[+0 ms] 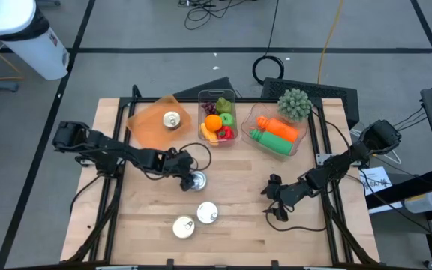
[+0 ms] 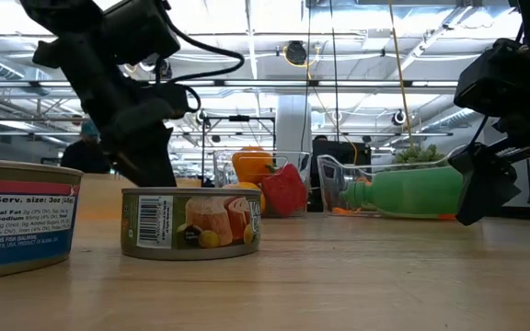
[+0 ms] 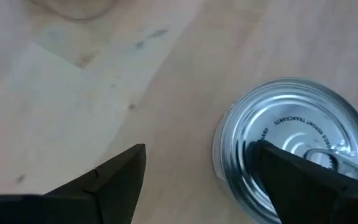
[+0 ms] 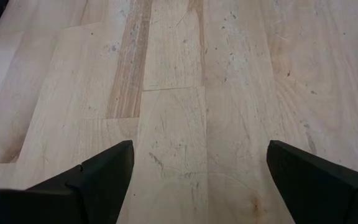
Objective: Pick & Place Food Item
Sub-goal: Put the top green tuna can into the orange bin
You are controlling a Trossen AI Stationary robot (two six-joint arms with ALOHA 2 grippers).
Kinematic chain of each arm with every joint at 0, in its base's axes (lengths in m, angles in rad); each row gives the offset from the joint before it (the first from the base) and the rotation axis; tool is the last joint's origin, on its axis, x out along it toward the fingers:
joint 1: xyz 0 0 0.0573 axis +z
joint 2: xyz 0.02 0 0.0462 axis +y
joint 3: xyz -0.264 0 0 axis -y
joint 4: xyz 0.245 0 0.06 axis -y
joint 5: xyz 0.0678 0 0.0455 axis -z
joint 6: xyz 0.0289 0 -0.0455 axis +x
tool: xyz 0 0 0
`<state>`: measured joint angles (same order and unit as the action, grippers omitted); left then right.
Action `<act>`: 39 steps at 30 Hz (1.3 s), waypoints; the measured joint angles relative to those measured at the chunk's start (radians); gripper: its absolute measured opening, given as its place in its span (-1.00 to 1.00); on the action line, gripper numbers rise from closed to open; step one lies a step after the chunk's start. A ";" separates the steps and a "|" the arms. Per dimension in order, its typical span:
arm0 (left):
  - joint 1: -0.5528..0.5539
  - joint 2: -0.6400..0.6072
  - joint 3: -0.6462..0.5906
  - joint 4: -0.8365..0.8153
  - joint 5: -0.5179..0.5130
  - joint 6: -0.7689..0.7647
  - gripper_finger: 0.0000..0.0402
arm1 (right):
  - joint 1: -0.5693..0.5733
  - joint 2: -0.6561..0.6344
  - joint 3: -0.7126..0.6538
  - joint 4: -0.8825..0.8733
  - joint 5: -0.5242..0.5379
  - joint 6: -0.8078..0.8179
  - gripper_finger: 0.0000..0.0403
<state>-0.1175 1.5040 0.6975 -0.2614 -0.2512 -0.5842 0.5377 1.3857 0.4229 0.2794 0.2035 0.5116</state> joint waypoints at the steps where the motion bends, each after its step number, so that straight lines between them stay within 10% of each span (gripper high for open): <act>1: 0.002 -0.002 0.000 0.001 -0.013 -0.003 0.53 | 0.000 0.000 0.000 0.000 0.000 0.000 0.73; 10: 0.006 -0.032 -0.003 -0.062 -0.040 -0.088 0.53 | 0.000 0.000 0.000 0.000 0.000 0.001 0.73; 20: -0.037 -0.032 -0.003 -0.052 0.385 -0.185 0.53 | 0.000 0.000 0.000 0.000 0.000 0.000 0.73; 39: -0.060 -0.033 -0.001 -0.083 0.296 -0.275 0.53 | 0.000 0.000 0.000 0.000 0.001 0.000 0.73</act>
<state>-0.1780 1.4708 0.6969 -0.3442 0.0451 -0.8590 0.5377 1.3857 0.4229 0.2794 0.2043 0.5118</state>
